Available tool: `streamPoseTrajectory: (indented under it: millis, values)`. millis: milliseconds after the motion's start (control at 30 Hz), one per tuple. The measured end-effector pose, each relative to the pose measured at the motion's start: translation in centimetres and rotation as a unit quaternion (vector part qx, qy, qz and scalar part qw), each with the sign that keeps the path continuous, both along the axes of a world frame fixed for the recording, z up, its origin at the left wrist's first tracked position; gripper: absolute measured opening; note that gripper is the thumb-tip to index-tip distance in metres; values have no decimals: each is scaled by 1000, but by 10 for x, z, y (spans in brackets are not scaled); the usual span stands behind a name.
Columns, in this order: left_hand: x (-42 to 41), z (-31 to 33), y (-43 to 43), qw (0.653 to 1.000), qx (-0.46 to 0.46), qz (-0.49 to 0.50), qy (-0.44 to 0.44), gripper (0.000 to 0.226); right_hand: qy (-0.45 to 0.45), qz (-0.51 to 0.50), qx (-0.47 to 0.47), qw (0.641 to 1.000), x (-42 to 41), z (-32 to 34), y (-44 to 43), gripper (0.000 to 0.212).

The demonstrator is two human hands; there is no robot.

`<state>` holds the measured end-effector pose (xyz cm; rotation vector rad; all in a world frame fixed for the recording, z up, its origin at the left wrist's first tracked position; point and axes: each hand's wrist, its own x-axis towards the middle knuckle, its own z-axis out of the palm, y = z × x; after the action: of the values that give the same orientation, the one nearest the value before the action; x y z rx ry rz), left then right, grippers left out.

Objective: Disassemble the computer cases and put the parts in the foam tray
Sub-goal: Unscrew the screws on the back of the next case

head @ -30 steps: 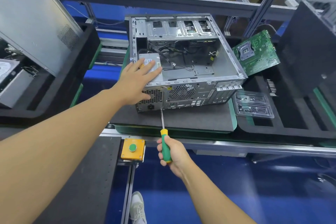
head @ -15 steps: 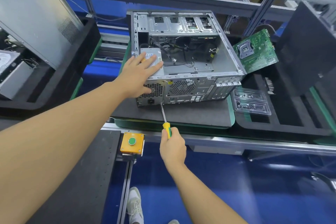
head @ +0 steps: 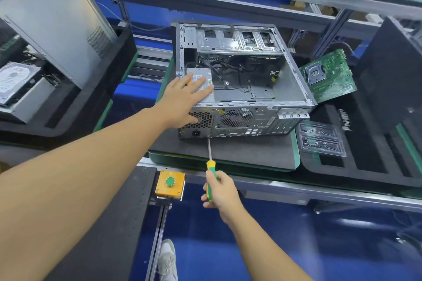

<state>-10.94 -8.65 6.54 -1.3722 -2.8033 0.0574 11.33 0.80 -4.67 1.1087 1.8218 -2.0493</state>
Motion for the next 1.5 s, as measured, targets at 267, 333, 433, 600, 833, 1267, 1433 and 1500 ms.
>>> streamPoseTrajectory:
  millis: [267, 333, 433, 600, 833, 1267, 1433, 1500]
  values:
    - [1, 2, 0, 1000, -7, 3, -2, 101, -85, -36, -143, 985, -6, 9, 0, 37]
    - [1, 2, 0, 1000, -9, 5, -2, 101, -52, -17, -188, 981, -4, 8, 8, 36]
    - [1, 3, 0, 1000, -9, 6, -1, 100, -17, -5, -106, 994, -1, 4, 13, 13]
    - [1, 2, 0, 1000, -4, 4, 2, 101, -60, 17, -65, 996, -4, 6, 9, 27]
    - [1, 2, 0, 1000, -3, 0, 3, 102, -22, 2, -118, 993, 2, 3, 10, 21]
    - [8, 7, -2, 1000, 24, 0, -4, 102, -31, -21, -152, 988, -2, 12, 9, 37]
    - [65, -5, -18, 934, 350, -4, 64, 41, -23, -29, -116, 993, 0, 10, 11, 23]
    - [100, -28, -15, 917, 379, 81, -90, 7, -36, -38, -102, 993, -2, 11, 10, 29]
